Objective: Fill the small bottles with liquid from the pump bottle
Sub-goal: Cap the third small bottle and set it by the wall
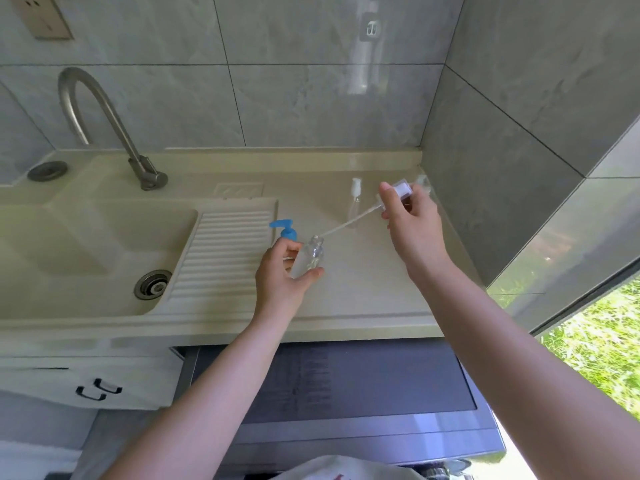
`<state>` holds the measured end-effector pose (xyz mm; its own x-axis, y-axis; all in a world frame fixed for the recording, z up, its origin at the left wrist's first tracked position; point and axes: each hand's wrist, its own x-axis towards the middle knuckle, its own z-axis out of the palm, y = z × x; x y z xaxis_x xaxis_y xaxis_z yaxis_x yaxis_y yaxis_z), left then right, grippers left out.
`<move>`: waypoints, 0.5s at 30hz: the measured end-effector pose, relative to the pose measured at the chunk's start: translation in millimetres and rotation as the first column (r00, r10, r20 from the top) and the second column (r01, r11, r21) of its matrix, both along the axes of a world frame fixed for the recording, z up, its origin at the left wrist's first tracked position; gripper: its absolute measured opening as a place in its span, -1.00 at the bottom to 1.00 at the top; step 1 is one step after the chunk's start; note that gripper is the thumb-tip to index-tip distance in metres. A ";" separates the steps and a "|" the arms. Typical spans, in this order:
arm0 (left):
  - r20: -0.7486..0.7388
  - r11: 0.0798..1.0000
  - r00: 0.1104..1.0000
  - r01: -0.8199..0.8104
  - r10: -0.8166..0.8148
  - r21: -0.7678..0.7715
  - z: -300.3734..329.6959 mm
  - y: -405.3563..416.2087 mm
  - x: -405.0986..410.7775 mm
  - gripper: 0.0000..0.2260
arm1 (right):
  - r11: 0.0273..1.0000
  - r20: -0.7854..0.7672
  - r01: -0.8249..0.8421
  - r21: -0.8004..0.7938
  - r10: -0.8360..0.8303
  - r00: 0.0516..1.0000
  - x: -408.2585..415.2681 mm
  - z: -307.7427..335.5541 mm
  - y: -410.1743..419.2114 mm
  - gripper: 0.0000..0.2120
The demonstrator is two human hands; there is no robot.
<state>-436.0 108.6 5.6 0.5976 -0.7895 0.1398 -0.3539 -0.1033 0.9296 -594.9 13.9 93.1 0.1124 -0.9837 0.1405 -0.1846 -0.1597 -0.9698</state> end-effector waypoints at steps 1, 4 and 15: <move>0.001 1.000 1.000 -0.004 0.004 -0.002 -0.1 1.1 -0.4 -0.67 | 1.000 -0.013 -0.010 -0.003 0.010 1.000 0.2 0.3 0.5 -0.59; 0.014 1.000 1.000 0.000 0.000 -0.002 1.9 3.1 -1.6 -0.67 | 0.999 -0.047 -0.041 -0.016 0.040 0.998 1.6 -1.9 -0.5 -0.59; 0.039 0.998 0.998 0.059 -0.059 -0.023 18.5 4.3 -7.5 -0.68 | 0.899 -0.286 -0.434 -0.060 0.401 0.870 11.8 -8.9 0.8 -0.68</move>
<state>-443.5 112.9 24.2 0.5440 -0.8193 0.1811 -0.3939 -0.0587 0.9173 -583.1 14.7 84.1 0.5573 -0.8145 0.1614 -0.3172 -0.3885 -0.8651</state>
